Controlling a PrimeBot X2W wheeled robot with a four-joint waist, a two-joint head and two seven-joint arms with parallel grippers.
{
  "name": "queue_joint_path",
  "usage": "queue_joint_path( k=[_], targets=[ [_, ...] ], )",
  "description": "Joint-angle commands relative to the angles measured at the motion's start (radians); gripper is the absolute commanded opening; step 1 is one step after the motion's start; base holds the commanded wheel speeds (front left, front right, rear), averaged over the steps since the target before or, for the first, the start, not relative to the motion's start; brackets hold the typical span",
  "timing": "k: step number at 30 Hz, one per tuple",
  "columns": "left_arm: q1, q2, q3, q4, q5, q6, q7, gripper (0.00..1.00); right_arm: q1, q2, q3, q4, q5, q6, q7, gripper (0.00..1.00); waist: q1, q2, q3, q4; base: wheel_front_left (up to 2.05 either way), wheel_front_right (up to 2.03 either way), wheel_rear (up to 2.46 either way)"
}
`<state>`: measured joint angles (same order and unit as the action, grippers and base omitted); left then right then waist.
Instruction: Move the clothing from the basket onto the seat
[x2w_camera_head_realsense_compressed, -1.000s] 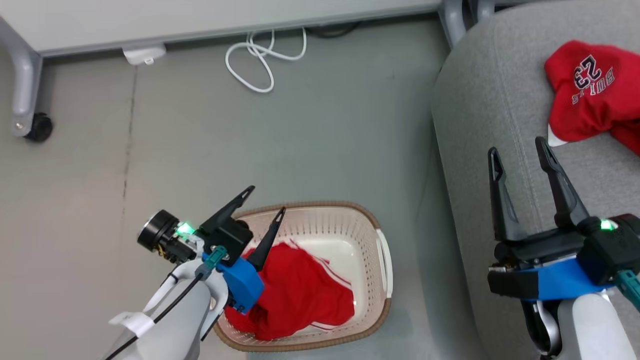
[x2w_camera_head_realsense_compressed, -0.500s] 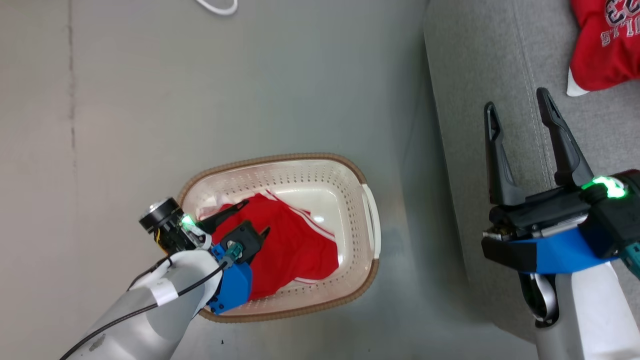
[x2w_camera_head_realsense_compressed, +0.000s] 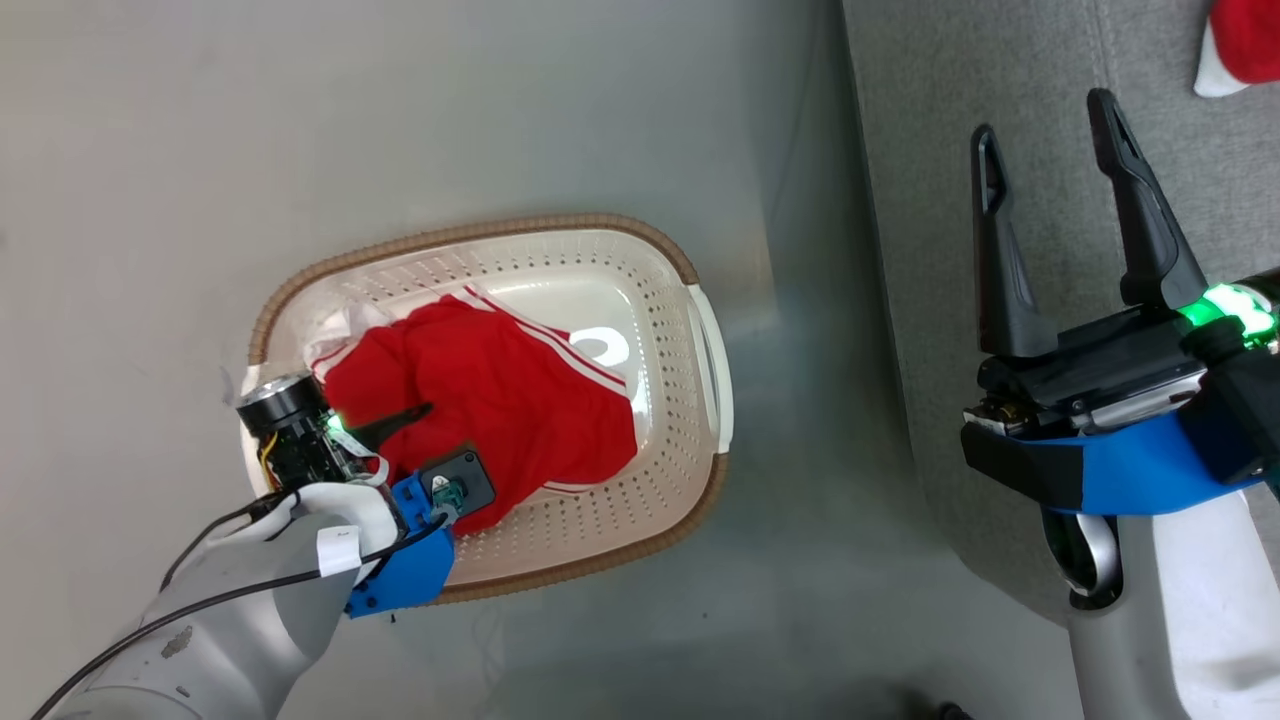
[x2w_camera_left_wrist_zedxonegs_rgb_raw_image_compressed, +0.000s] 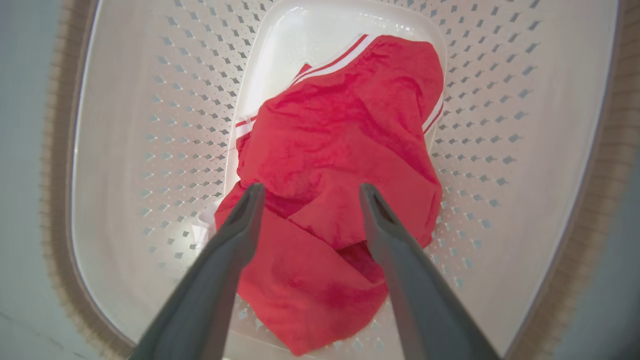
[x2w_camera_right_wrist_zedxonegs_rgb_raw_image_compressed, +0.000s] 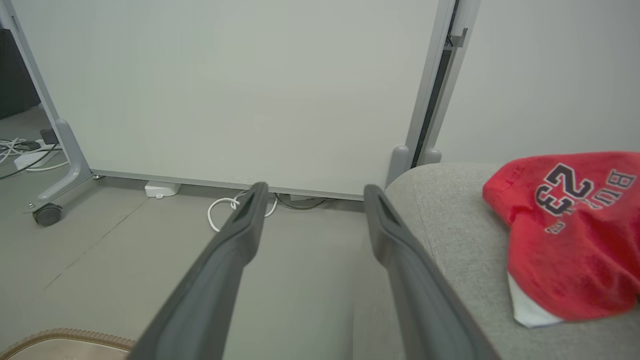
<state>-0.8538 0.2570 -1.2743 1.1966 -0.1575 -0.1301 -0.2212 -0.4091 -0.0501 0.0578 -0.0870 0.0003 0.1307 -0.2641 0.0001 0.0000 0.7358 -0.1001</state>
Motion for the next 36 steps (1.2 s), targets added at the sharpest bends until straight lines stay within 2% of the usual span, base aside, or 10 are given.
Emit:
queue_joint_path(
  k=[1, 7, 12, 23, 36],
  targets=[
    [-0.023, 0.008, -0.004, 0.012, 0.021, 0.000, 0.012, 1.00, -0.018, -0.001, 0.001, -0.009, -0.005, 0.000, -0.001, 1.00, -0.0001, 0.0000, 0.021, 0.001, 0.00, 0.00, 0.00],
    [-0.039, -0.002, -0.009, 0.055, 0.208, 0.000, 0.076, 1.00, -0.037, -0.001, 0.005, -0.031, -0.020, 0.000, -0.001, 1.00, -0.0001, 0.0000, 0.099, -0.011, 0.00, 0.00, 0.00],
    [-0.072, 0.001, -0.009, 0.081, 0.287, 0.000, 0.072, 1.00, -0.042, -0.001, 0.007, -0.050, -0.026, 0.000, -0.001, 1.00, -0.0001, 0.0000, 0.148, -0.021, 0.00, 0.00, 0.00],
    [-0.162, 0.006, -0.009, 0.092, 0.283, 0.000, 0.073, 1.00, -0.025, -0.001, -0.003, -0.086, -0.038, 0.000, -0.001, 1.00, -0.0001, 0.0000, 0.225, -0.027, 0.00, 0.00, 0.00],
    [-0.187, 0.018, -0.009, 0.093, 0.298, 0.000, 0.095, 1.00, -0.005, -0.001, -0.016, -0.129, -0.060, 0.000, 0.000, 1.00, -0.0001, 0.0000, 0.290, -0.036, 0.00, 0.00, 0.00]
  ],
)
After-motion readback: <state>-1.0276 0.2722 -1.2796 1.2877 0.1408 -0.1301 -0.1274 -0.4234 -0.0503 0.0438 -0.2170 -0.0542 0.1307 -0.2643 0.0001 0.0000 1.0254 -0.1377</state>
